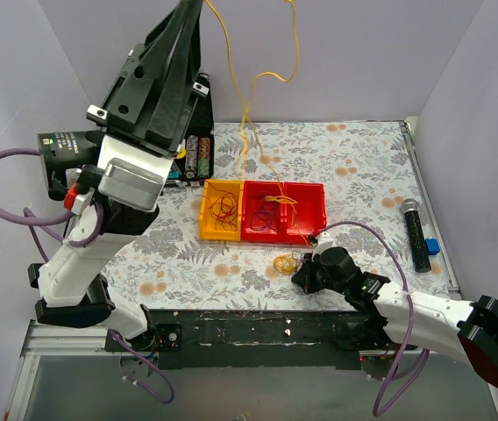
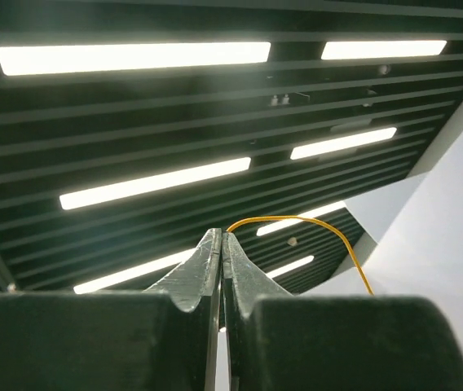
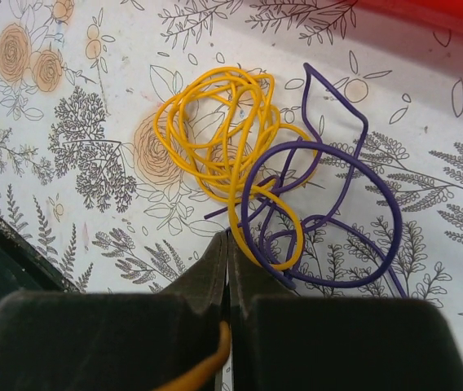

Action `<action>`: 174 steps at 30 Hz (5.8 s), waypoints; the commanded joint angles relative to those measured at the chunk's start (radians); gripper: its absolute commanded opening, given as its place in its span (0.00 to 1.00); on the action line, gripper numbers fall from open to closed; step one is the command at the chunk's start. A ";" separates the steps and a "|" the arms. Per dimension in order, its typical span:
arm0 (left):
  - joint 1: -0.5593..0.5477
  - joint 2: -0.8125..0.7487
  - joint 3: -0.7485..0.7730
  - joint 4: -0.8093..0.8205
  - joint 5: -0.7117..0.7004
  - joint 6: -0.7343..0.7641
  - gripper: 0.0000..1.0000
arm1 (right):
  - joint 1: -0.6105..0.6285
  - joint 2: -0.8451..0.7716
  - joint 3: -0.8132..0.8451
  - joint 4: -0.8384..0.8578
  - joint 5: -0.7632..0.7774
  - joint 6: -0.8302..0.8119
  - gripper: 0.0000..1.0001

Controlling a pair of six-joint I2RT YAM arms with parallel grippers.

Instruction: Untangle the cables

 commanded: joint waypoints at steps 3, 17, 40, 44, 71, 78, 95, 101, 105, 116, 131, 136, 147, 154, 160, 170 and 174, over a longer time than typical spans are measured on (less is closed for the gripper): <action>-0.006 -0.028 0.008 0.081 0.012 0.144 0.00 | 0.001 0.073 0.012 -0.078 0.041 0.018 0.01; -0.006 -0.001 0.078 0.148 0.033 0.298 0.00 | 0.004 0.290 0.112 -0.132 0.046 0.021 0.01; 0.040 -0.092 -0.829 0.263 -0.274 -0.161 0.00 | 0.015 -0.692 0.057 -0.382 -0.120 -0.061 0.01; 0.116 0.010 -0.825 0.317 -0.274 -0.256 0.00 | 0.015 -0.675 0.051 -0.386 -0.141 -0.065 0.01; 0.221 0.189 -0.977 0.319 -0.174 -0.483 0.00 | 0.016 -0.534 0.068 -0.379 -0.097 -0.079 0.01; 0.213 0.233 -1.001 0.294 -0.223 -0.537 0.00 | 0.016 -0.539 0.068 -0.385 -0.086 -0.071 0.01; 0.175 0.359 -1.006 0.168 -0.338 -0.673 0.00 | 0.016 -0.537 0.074 -0.398 -0.056 -0.054 0.01; 0.169 0.399 -0.902 0.004 -0.455 -0.802 0.00 | 0.016 -0.533 0.074 -0.395 -0.054 -0.056 0.01; 0.160 0.455 -0.769 -0.161 -0.505 -0.842 0.00 | 0.016 -0.534 0.072 -0.395 -0.054 -0.054 0.01; 0.158 0.500 -0.673 -0.177 -0.387 -1.094 0.00 | 0.016 -0.543 0.071 -0.400 -0.054 -0.050 0.01; 0.207 0.505 -0.779 -0.137 -0.468 -1.016 0.00 | 0.016 -0.539 0.069 -0.394 -0.056 -0.053 0.01; 0.207 0.514 -0.779 -0.165 -0.498 -0.902 0.00 | 0.016 -0.536 0.071 -0.394 -0.054 -0.051 0.01; 0.160 0.525 -0.802 -0.251 -0.492 -0.675 0.00 | 0.016 -0.513 0.082 -0.391 -0.013 -0.053 0.01; 0.160 0.528 -0.770 -0.254 -0.486 -0.661 0.07 | 0.016 -0.517 0.086 -0.395 -0.008 -0.053 0.01; 0.160 0.509 -0.756 -0.228 -0.459 -0.666 0.40 | 0.016 -0.516 0.086 -0.394 -0.008 -0.053 0.01; 0.160 0.468 -0.658 -0.270 -0.446 -0.699 0.93 | 0.016 -0.519 0.094 -0.394 -0.003 -0.053 0.01; 0.164 0.413 -0.624 -0.300 -0.447 -0.724 0.98 | 0.016 -0.520 0.098 -0.395 0.003 -0.056 0.01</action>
